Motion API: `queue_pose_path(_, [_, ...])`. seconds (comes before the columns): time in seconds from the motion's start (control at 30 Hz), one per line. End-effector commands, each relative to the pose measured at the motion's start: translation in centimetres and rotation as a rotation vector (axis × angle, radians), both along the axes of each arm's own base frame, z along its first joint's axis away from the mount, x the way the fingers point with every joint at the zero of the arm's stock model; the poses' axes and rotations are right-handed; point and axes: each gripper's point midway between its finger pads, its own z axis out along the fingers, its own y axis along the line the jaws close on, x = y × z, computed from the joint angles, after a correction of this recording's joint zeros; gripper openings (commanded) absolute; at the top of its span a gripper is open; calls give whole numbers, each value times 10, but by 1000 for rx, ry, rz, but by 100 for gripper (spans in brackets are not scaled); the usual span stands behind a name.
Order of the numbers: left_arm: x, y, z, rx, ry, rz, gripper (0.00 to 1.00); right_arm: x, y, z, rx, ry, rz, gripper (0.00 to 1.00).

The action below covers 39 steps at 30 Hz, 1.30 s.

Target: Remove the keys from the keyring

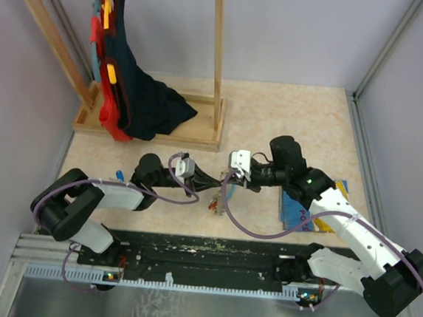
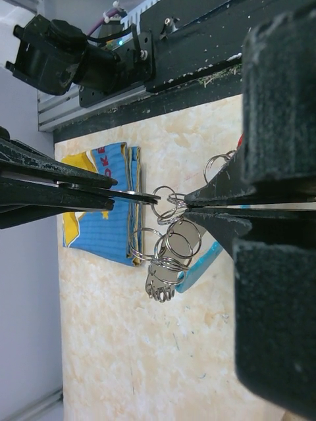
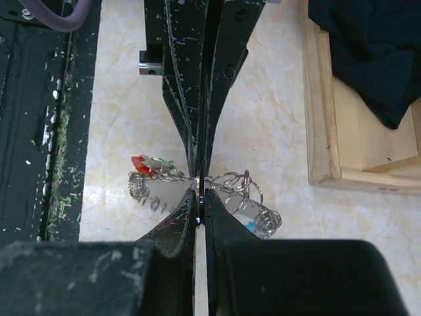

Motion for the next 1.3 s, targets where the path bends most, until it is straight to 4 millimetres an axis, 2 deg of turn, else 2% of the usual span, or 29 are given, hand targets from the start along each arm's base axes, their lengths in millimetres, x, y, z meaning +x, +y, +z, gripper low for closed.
queue_pose_path(0.0, [3,5,18,-49,-32,59,0,17,-1,38,62,-134,-18,0])
queue_pose_path(0.1, [7,10,28,-86,-15,108,0,18,-6,31,38,-151,-25,0])
queue_pose_path(0.33, [8,22,54,-218,36,186,0,17,-5,19,20,-143,1,0])
queue_pose_path(0.67, [8,31,82,-351,70,232,0,10,6,4,32,-87,49,0])
queue_pose_path(0.97, [12,37,89,-420,102,276,0,10,14,2,50,-58,41,0])
queue_pose_path(1.27, [34,49,83,-462,160,439,0,4,15,11,68,-46,66,0])
